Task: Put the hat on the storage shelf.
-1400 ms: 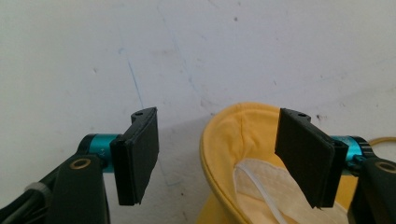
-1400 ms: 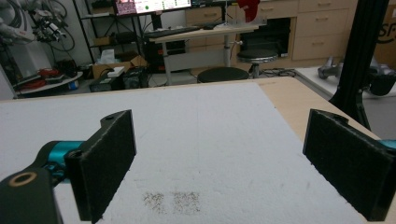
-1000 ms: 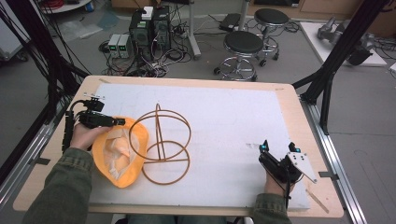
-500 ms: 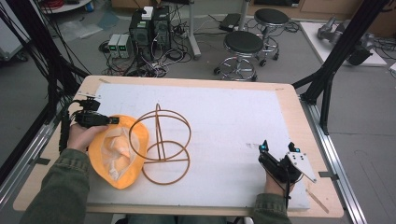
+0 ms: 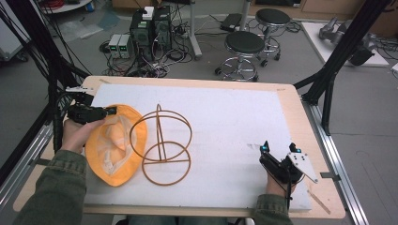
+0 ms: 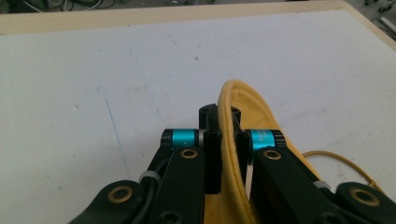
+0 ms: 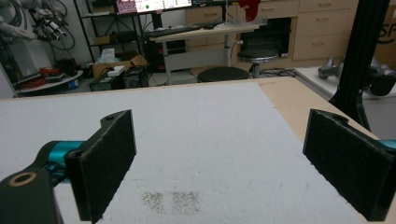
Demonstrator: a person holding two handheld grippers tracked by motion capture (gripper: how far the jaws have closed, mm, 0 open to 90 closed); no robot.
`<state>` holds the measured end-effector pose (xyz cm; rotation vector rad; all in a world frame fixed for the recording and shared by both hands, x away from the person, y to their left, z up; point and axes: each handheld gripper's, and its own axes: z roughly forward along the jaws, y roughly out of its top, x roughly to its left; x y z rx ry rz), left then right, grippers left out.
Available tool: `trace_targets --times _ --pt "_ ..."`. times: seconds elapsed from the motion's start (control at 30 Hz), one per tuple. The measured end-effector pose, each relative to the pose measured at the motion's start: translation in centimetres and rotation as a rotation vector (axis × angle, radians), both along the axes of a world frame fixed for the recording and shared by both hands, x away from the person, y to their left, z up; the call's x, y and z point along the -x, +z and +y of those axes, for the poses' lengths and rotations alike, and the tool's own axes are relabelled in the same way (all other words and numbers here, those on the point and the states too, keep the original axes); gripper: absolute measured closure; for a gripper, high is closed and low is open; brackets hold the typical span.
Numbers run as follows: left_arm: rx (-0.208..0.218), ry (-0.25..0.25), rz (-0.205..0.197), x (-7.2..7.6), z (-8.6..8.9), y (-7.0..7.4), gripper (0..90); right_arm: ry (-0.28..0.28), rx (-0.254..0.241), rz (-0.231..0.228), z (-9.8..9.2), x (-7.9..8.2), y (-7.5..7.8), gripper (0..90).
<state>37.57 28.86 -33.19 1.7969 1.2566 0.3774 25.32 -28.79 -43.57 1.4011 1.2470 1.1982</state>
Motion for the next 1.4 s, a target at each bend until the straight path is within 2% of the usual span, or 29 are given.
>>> trace_targets --times 0.03,0.07,0.2,0.23,0.27,0.3,0.33,0.37,0.4,0.43,0.67,0.73,0.83,1.0,1.07,1.1,1.13,1.3,1.37,1.4 --pt "0.0 0.0 0.0 0.0 0.0 0.0 87.9 -0.002 0.001 0.001 0.0 0.0 0.0 8.5" --pt "0.0 0.008 -0.023 0.1 0.1 0.3 87.8 -0.001 0.003 0.002 -0.1 0.0 0.0 8.5" --pt "0.004 0.021 -0.073 0.5 0.1 1.0 87.8 -0.002 -0.001 0.003 -0.1 0.0 0.0 8.5" --pt "0.004 0.021 -0.073 0.5 0.1 1.0 87.9 -0.001 -0.001 0.0 -0.1 0.0 0.0 8.5" --pt "-0.004 0.025 -0.106 0.7 -0.1 1.4 87.9 -0.001 -0.001 -0.001 -0.1 0.0 0.0 8.5" --pt "-0.004 0.025 -0.106 0.7 -0.1 1.4 87.9 -0.002 0.0 -0.003 0.0 0.1 0.0 8.4" --pt "-0.008 0.032 -0.151 0.9 -0.2 2.0 87.9 -0.003 0.001 -0.003 0.0 0.1 0.0 8.5" --pt "-0.008 0.032 -0.151 0.9 -0.2 2.0 87.9 -0.003 0.001 -0.003 0.0 0.1 0.0 8.5" --pt "-0.003 0.038 -0.197 1.1 -0.5 2.6 87.9 0.001 0.004 0.0 0.0 0.0 0.0 8.5" --pt "-0.003 0.038 -0.197 1.1 -0.5 2.6 88.0 0.002 0.004 0.0 0.0 0.0 0.0 8.5" --pt "-0.017 0.038 -0.353 1.7 -2.2 5.0 87.9 -0.001 0.0 -0.003 0.0 0.1 0.0 8.5" --pt "-0.015 0.033 -0.361 1.8 -2.4 5.2 88.0 0.0 -0.001 -0.003 -0.1 0.1 0.0 8.5" --pt "-0.019 -0.015 -0.357 1.7 -2.9 5.8 88.0 0.0 -0.003 -0.005 -0.1 0.2 0.0 8.5" --pt "-0.025 -0.028 -0.376 1.9 -3.4 6.3 87.9 -0.002 -0.001 -0.001 -0.1 0.1 0.0 8.5" --pt "-0.022 -0.032 -0.403 2.2 -3.7 6.7 88.0 0.0 -0.002 0.0 -0.1 0.1 0.0 8.5" --pt "-0.022 -0.032 -0.403 2.2 -3.7 6.7 87.9 0.0 -0.001 -0.001 -0.1 0.1 0.0 8.5" --pt "-0.018 -0.034 -0.426 2.3 -3.8 7.0 87.9 0.0 0.002 -0.002 -0.1 0.1 0.0 8.5" --pt "0.008 -0.024 -0.463 2.5 -3.9 7.6 87.9 0.001 0.002 0.002 -0.1 0.1 0.0 8.5" --pt "0.019 -0.025 -0.493 2.7 -4.2 8.3 87.9 0.001 0.002 0.001 -0.1 0.1 0.0 8.5" --pt "0.019 -0.025 -0.493 2.7 -4.2 8.3 87.9 0.002 0.001 0.002 -0.1 0.1 0.0 8.5"
